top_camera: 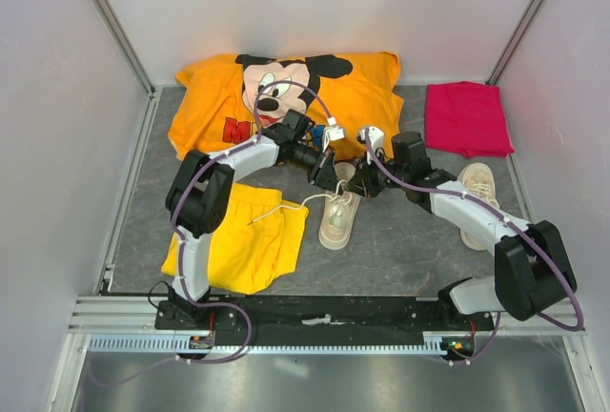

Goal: Tie the shoes

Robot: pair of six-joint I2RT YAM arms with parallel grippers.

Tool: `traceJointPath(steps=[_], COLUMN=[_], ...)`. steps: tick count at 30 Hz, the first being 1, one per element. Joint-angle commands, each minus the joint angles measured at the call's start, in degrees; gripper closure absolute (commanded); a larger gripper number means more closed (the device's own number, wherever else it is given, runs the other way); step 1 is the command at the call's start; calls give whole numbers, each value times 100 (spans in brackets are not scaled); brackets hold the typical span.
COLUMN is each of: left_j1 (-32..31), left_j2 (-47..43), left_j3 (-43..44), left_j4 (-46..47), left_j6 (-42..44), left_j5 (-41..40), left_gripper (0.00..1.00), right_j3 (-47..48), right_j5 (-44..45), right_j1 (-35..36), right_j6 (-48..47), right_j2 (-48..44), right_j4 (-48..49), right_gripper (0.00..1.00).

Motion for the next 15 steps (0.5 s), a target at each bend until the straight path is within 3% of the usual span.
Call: traceJointPath(steps=[1, 4, 7, 11, 15], left_j1=[94, 156, 165, 174, 174], left_j2=[-224, -277, -373, -391, -286], left_j3=[101, 92, 48, 31, 100], left_j4=[121, 183, 235, 235, 218], left_j6=[-255, -492, -634, -809, -1073], left_j5=[-573, -742, -971, -980, -883], left_gripper=[98, 99, 98, 99, 98], right_j3=[149, 272, 404, 562, 624], right_j5=[-80, -62, -220, -440, -256], right_j1=[-13, -13, -4, 285, 1031], right_j6=[-484, -766, -1083, -1592, -2645], right_j2=[-319, -425, -390, -180, 31], right_j4=[-154, -321, -357, -383, -261], right_gripper=[53, 38, 32, 38, 43])
